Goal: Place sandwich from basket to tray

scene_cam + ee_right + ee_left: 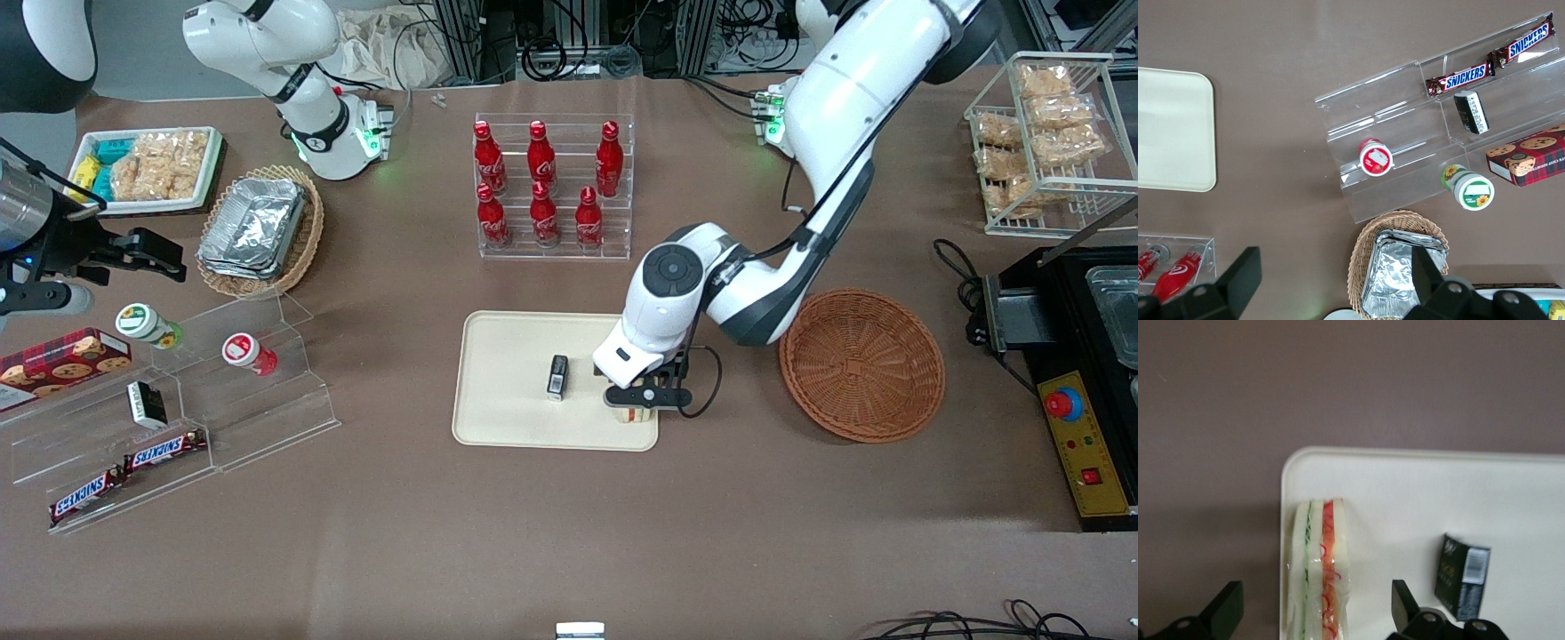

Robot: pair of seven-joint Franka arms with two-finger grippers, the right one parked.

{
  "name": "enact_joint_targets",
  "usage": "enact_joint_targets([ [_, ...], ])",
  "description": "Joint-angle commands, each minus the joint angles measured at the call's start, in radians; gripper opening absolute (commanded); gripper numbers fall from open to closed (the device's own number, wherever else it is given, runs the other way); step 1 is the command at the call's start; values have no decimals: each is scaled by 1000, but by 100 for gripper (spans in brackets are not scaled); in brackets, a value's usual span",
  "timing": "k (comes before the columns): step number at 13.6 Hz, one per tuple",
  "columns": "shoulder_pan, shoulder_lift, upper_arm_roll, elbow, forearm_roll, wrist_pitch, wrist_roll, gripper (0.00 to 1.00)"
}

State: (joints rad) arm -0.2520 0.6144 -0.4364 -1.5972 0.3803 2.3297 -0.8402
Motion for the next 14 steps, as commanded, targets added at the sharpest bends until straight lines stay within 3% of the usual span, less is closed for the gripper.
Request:
enact_joint_targets([
  [1, 51, -132, 2, -15, -61, -117, -7, 100],
  [3, 56, -204, 10, -6, -128, -220, 62, 100],
  [5, 152, -261, 1, 6, -191, -324, 145, 100],
  [10, 261, -412, 19, 40, -331, -554, 378, 100],
  [14, 263, -518, 180, 36, -371, -706, 490, 100],
])
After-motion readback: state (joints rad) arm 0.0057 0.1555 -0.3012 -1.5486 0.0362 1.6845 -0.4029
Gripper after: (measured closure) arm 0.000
